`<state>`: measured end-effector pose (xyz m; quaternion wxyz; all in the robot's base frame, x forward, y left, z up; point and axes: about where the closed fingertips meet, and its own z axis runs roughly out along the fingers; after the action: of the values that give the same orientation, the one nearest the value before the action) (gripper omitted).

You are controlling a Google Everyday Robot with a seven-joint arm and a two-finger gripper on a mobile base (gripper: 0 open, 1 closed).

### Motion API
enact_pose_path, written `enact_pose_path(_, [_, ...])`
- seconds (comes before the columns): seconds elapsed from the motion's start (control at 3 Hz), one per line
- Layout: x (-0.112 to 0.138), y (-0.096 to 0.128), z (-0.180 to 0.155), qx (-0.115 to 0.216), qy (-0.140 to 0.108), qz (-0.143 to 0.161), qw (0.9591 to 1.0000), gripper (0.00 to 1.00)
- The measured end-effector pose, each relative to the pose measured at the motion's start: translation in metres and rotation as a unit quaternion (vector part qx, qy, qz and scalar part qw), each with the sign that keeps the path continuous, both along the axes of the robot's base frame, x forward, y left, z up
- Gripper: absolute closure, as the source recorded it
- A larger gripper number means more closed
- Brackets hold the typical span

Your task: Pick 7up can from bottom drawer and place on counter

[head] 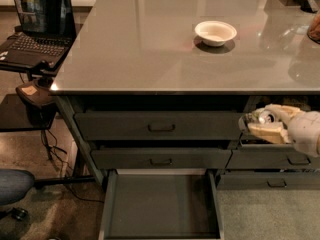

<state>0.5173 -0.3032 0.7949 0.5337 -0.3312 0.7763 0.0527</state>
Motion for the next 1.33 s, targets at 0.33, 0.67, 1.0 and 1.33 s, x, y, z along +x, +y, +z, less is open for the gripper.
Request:
enact_pose_path(0.33, [0.022, 0.016, 0.077, 0.004, -0.029, 0.042, 0.9987, 1.0])
enact_pose_path(0.67, [0.045, 0.035, 0.172, -0.038, -0.04, 0.067, 0.9962, 1.0])
enact_pose_path(1.0, [0.061, 0.066, 0.274, -0.085, -0.068, 0.077, 0.9911, 1.0])
enact_pose_path(1.33, [0.083, 0.124, 0.311, -0.091, -0.078, 0.137, 0.9833, 1.0])
